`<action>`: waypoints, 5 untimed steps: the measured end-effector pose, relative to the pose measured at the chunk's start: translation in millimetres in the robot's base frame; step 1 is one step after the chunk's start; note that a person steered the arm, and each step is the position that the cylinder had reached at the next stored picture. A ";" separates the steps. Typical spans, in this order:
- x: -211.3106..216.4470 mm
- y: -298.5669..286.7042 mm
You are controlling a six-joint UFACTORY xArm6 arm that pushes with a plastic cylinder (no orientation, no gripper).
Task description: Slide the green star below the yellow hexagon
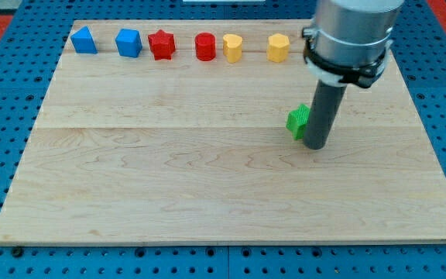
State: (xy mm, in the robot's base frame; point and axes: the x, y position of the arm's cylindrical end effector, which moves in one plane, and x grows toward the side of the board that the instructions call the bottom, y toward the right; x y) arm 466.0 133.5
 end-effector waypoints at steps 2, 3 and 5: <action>-45.0 3.4; -27.1 -13.7; -82.9 -25.0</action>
State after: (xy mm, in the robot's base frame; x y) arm 383.0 108.5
